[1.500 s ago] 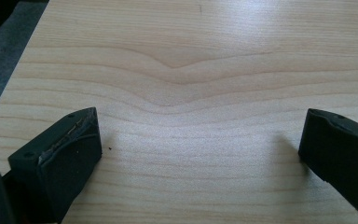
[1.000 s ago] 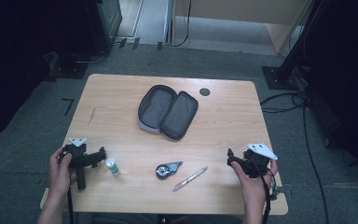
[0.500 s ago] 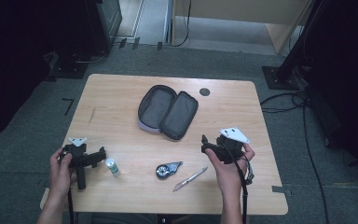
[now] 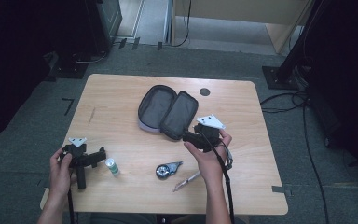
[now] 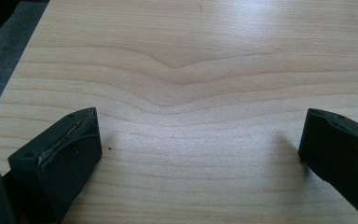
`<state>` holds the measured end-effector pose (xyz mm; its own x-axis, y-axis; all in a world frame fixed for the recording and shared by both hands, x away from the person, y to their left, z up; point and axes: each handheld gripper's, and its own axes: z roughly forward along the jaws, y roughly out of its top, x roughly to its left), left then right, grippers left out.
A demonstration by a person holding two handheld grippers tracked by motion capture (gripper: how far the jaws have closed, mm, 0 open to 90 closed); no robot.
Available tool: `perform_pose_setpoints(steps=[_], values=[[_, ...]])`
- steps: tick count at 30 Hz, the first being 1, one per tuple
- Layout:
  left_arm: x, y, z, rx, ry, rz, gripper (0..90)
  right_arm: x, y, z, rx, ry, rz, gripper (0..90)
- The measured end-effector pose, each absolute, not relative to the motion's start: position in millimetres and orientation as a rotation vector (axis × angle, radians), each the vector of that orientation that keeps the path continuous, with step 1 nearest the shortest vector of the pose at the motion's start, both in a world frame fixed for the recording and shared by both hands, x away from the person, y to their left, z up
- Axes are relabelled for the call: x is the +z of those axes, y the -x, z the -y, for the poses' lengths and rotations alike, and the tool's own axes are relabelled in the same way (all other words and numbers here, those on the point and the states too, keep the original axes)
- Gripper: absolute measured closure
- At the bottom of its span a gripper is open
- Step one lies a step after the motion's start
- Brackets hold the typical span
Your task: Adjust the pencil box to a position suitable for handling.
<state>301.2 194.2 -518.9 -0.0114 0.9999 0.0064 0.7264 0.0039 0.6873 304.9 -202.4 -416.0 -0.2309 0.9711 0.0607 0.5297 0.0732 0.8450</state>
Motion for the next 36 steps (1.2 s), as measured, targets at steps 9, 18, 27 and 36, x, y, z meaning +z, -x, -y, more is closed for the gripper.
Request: perform_pose_setpoints(steps=[9,18,27,36], values=[[-519,-301,-194,0.719,-1.776,-1.790,0.0,-419,-330,175,1.127,-1.505,-1.874,50.1],[-519,-301,-194,0.719,-1.778,-1.790,0.0,-423,-347,156,1.140,-1.511,-1.898,64.2],[-519,-301,-194,0.720,-1.773,-1.792,0.0,-435,-362,131,1.080,-1.505,-1.994,69.4],[-519,-301,-194,0.721,-1.775,-1.791,0.0,-450,-376,114,1.028,-1.533,-2.041,67.6]])
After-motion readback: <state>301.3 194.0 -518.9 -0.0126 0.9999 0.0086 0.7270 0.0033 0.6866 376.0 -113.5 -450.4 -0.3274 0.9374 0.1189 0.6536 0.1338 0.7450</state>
